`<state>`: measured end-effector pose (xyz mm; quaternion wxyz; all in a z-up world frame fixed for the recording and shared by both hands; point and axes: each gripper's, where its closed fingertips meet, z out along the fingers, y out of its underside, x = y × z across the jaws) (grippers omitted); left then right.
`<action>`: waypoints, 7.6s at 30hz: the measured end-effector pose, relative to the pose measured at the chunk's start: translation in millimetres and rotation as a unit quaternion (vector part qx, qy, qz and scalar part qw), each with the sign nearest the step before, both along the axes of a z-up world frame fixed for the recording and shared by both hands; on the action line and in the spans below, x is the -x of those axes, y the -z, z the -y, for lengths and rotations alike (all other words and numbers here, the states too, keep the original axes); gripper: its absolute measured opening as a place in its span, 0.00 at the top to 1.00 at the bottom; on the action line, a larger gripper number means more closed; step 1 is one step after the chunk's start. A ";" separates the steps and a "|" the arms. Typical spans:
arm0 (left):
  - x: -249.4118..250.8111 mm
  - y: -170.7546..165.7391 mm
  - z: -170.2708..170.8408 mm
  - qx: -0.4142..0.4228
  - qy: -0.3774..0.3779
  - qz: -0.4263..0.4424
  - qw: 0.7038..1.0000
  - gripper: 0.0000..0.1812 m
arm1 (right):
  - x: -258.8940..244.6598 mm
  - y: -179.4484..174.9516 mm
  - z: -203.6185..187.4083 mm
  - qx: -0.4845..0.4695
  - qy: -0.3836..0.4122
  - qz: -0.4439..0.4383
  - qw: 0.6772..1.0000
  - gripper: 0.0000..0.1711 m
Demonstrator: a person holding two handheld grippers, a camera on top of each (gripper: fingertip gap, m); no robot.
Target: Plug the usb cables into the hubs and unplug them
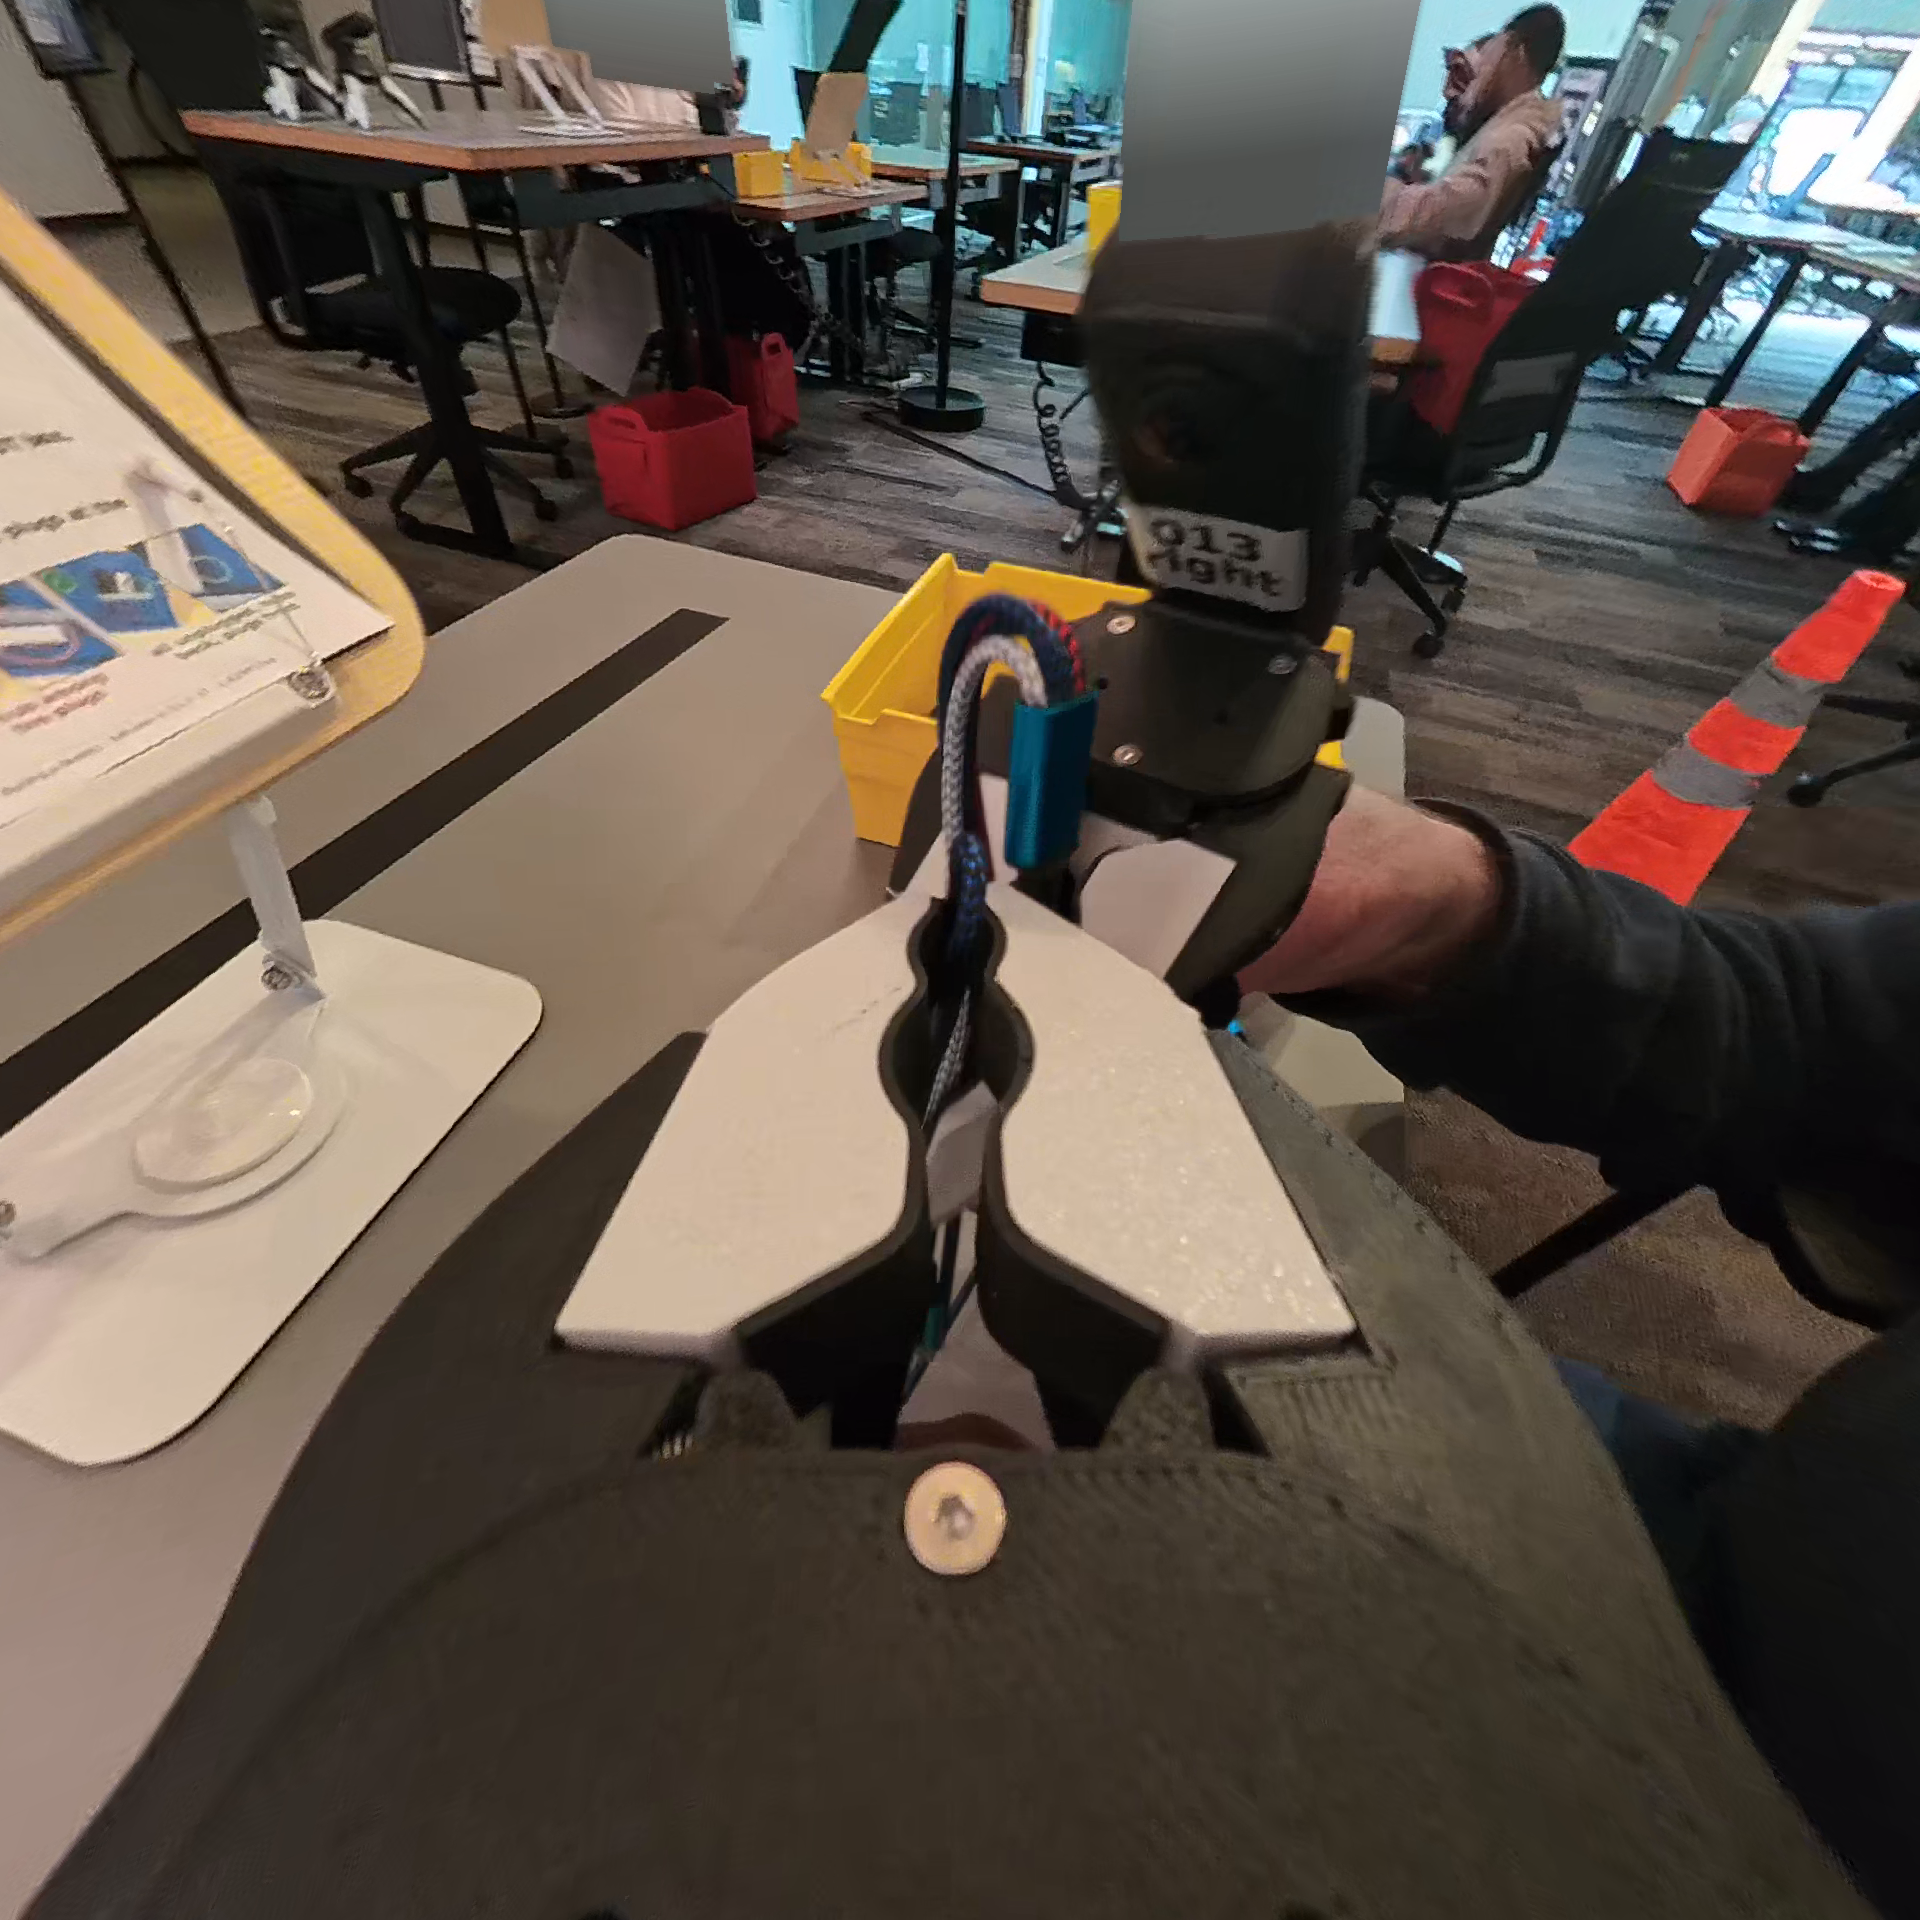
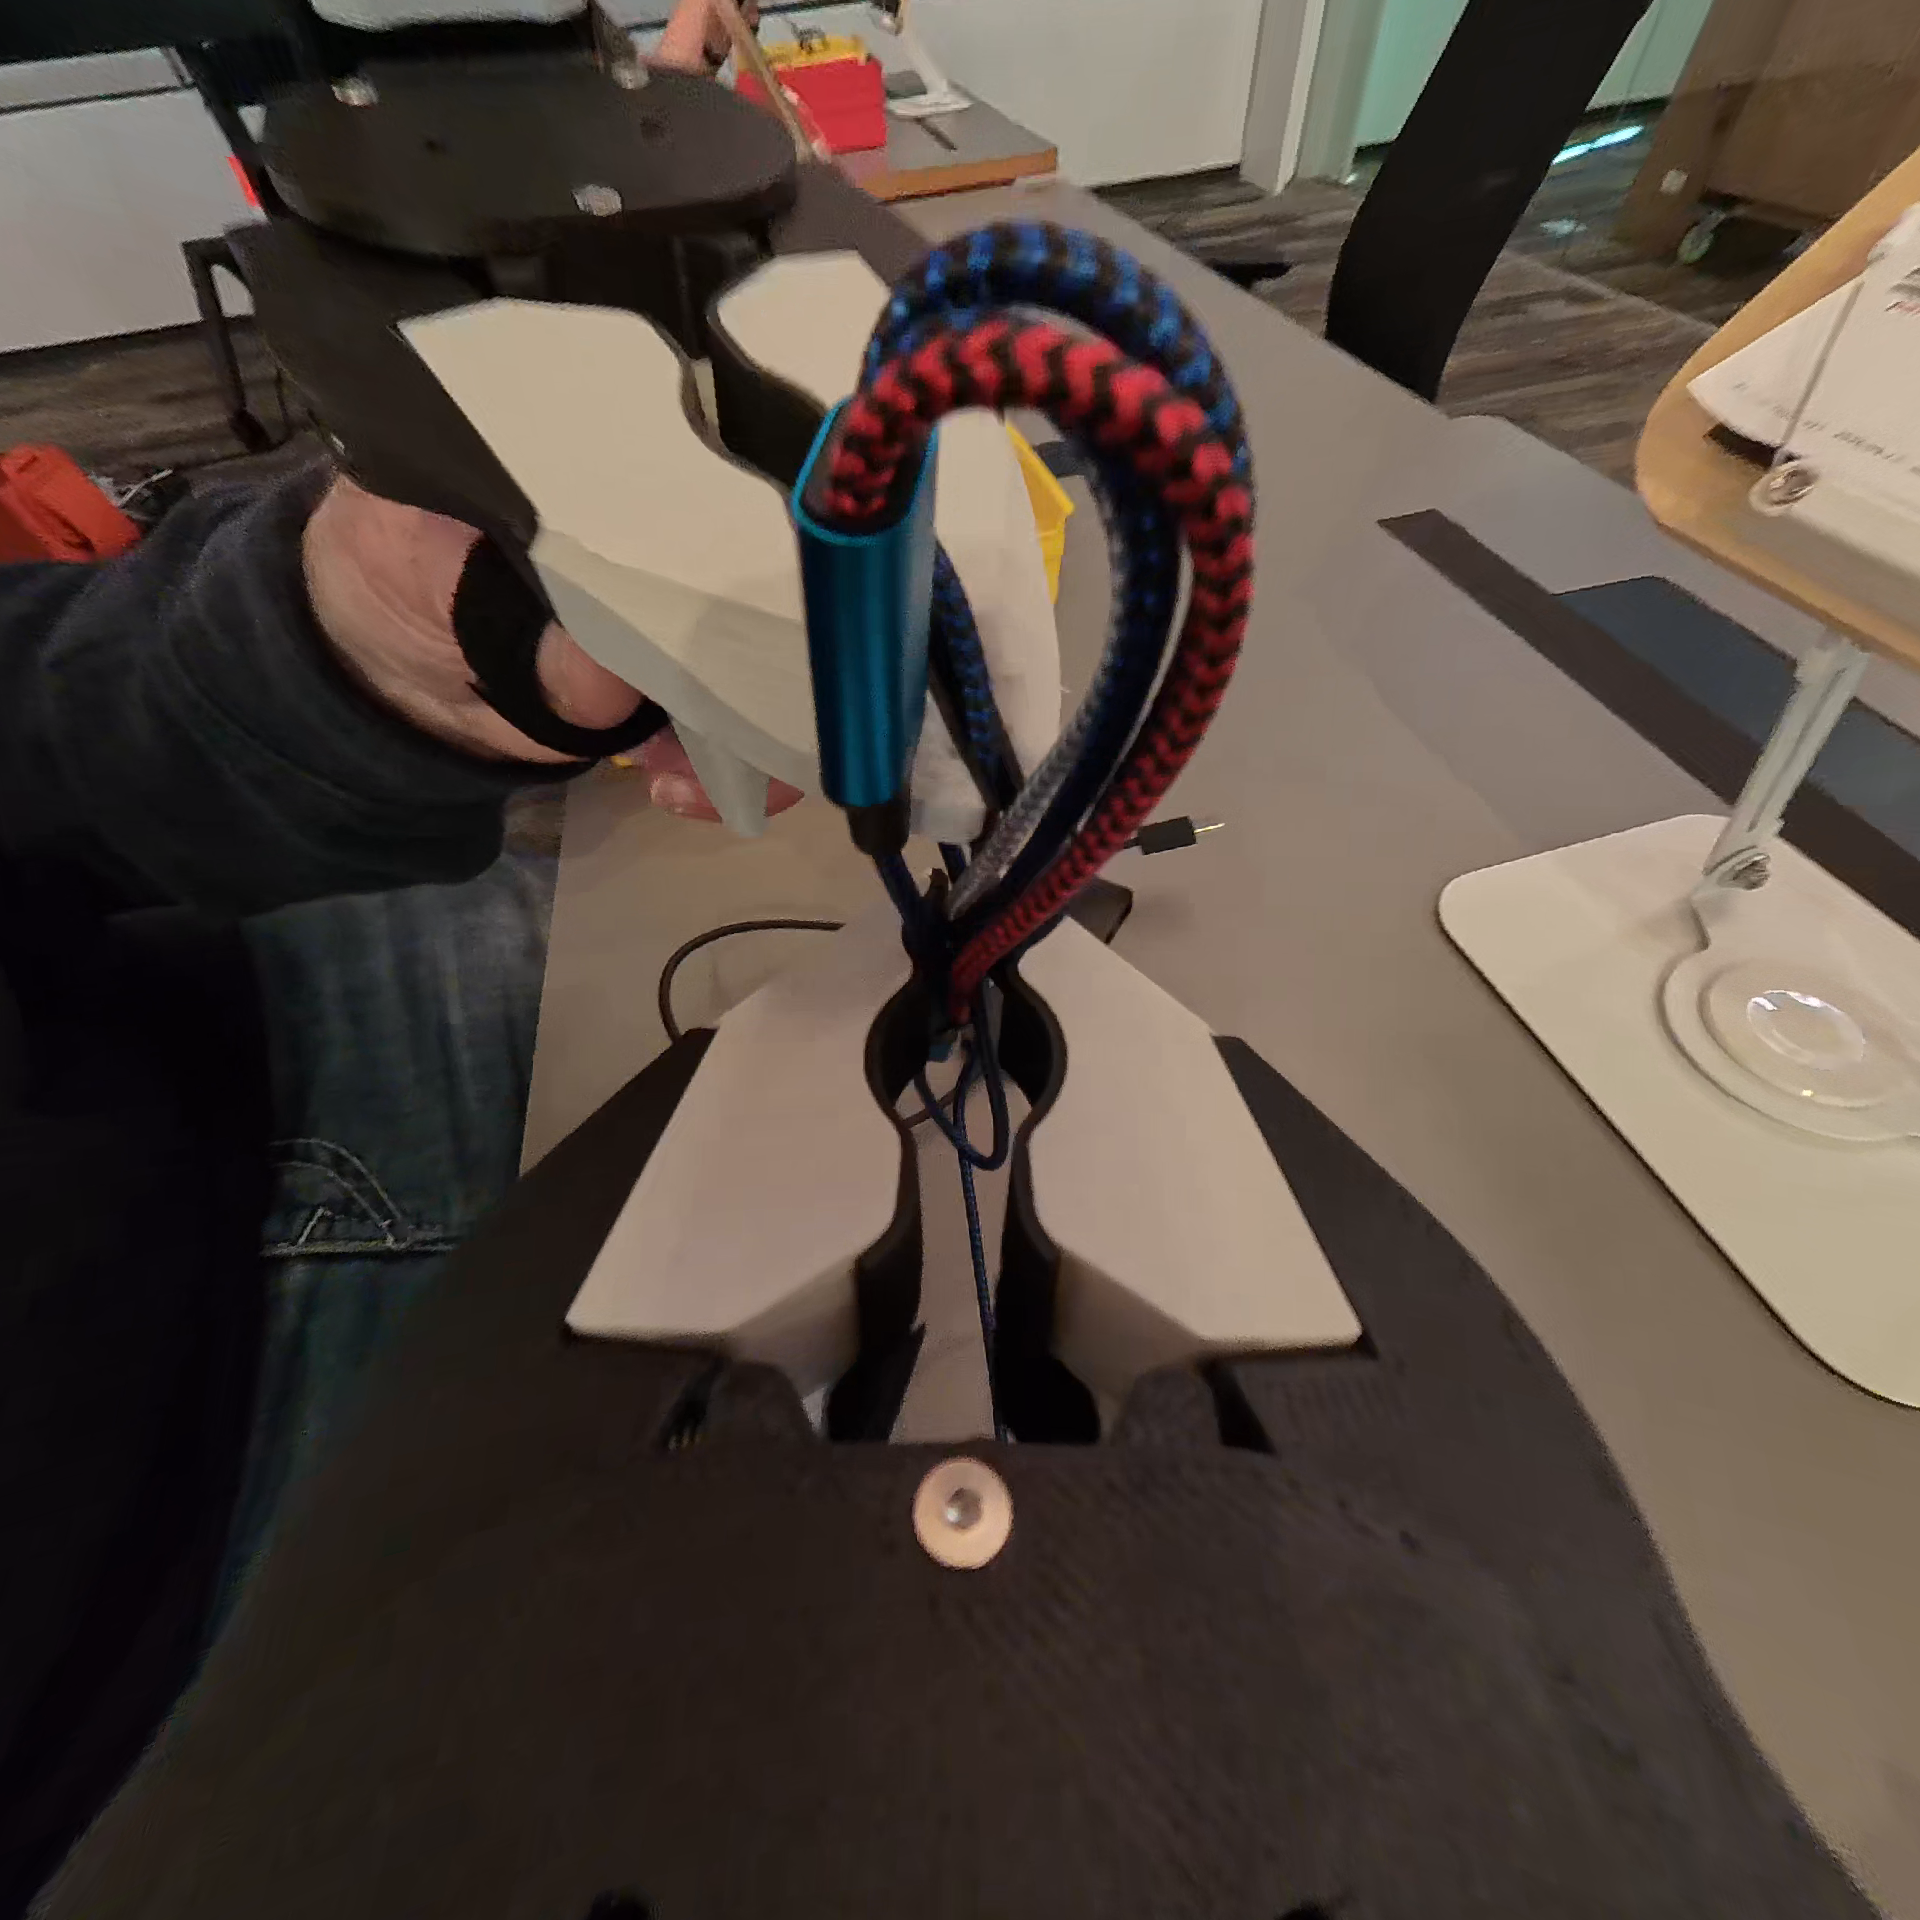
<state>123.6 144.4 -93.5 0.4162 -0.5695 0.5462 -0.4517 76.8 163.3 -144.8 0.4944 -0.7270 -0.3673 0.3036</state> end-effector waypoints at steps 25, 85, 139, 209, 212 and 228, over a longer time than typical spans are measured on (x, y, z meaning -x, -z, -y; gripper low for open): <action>11.7 0.0 -2.5 -0.022 0.009 -0.032 0.999 0.60 | -7.9 -22.7 -0.2 0.023 -0.024 -0.115 0.993 0.98; -4.4 35.9 18.6 -0.024 0.091 -0.020 0.995 0.68 | -11.8 -48.5 21.0 -0.062 -0.193 -0.196 0.959 0.99; 36.9 15.4 -34.5 0.087 -0.037 0.015 0.995 0.99 | -4.6 122.9 11.9 0.032 -0.028 0.235 0.971 1.00; 16.6 57.0 -15.0 0.016 -0.059 -0.065 0.996 0.98 | -11.4 -4.1 32.3 -0.015 0.049 -0.032 0.998 0.69; 15.7 61.8 -18.2 -0.016 -0.081 -0.088 0.993 0.98 | -5.3 -7.0 27.1 0.030 0.046 -0.145 0.988 0.68; 3.2 94.9 -18.7 -0.141 -0.186 -0.198 0.952 1.00 | -6.6 -20.7 -1.6 0.098 0.068 -0.346 0.931 0.60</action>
